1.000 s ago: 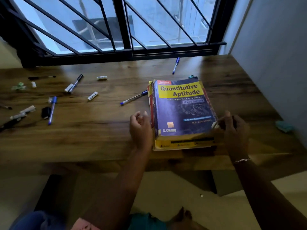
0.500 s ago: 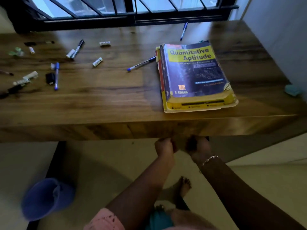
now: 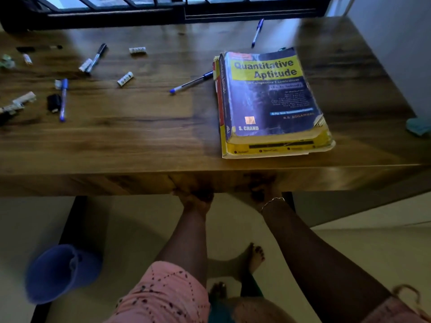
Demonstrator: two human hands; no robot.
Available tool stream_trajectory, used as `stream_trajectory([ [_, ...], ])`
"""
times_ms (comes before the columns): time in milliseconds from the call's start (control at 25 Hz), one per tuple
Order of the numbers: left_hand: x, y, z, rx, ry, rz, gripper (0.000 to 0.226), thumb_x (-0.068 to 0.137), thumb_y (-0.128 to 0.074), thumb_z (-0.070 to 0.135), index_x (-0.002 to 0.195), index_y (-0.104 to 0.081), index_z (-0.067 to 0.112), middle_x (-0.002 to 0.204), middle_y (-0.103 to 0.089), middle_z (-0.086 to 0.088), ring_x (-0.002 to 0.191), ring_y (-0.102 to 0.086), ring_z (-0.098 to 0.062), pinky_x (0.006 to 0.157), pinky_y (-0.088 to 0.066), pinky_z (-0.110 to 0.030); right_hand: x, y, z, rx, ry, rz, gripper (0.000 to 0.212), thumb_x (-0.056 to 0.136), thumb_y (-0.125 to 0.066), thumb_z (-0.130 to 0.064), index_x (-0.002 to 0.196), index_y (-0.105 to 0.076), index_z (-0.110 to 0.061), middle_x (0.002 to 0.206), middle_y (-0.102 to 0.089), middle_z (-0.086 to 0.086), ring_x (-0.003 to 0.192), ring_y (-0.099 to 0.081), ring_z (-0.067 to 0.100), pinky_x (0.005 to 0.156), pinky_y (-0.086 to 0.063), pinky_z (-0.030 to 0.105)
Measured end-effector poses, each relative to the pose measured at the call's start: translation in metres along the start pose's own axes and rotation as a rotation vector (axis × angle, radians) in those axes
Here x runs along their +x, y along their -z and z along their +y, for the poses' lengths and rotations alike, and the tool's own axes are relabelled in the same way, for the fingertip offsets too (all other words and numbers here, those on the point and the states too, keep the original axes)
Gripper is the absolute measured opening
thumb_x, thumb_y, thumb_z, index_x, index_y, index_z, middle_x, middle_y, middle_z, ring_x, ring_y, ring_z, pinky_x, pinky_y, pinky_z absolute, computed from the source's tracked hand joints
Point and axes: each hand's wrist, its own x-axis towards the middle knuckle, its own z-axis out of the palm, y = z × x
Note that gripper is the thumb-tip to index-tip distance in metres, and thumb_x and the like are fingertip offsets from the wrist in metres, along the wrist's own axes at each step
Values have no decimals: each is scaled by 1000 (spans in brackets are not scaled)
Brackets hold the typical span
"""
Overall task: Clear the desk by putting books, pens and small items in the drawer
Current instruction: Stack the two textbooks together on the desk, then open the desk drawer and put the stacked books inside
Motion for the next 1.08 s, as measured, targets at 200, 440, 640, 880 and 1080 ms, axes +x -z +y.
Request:
stream_trajectory([
  [200, -10, 0, -1, 49, -29, -3, 86, 81, -4, 78, 145, -31, 27, 150, -35, -8, 136, -34, -33, 107, -29, -51, 9, 19, -3, 18, 12, 50, 31, 88, -35, 13, 76, -51, -10, 80, -53, 7, 73, -51, 21, 70, -45, 31],
  [440, -17, 10, -5, 79, -66, 54, 82, 84, -5, 74, 144, -32, 25, 146, -40, -11, 132, -40, -36, 108, -33, -53, -9, 30, 2, -348, 106, 113, 17, 90, -49, -1, 76, -50, -10, 75, -48, 8, 63, -45, 17, 53, -45, 23],
  [640, -25, 55, -8, 123, -111, 120, 76, 88, -9, 71, 127, -48, 19, 106, -62, -12, 84, -55, -26, 78, -46, -33, -97, 28, 30, -1542, 1042, -64, 17, 88, -51, -19, 91, -66, -12, 81, -66, 5, 71, -61, 19, 58, -45, 23],
  [880, -84, 74, -7, 562, -287, 438, 50, 101, -24, 35, 139, -35, 4, 134, -47, -21, 123, -46, -36, 101, -36, -44, -126, 52, 10, -1982, 1288, -17, 41, 80, -61, -40, 110, -59, -12, 107, -64, 12, 100, -60, 32, 86, -45, 38],
  [1080, -139, 74, -10, 1098, -1610, 409, 66, 97, -35, 43, 140, -30, -7, 147, -26, -30, 141, -18, -31, 117, -9, -33, -130, 78, 26, -2021, 1243, 0, 30, 85, -56, -36, 107, -57, -14, 107, -63, 9, 100, -57, 29, 88, -41, 37],
])
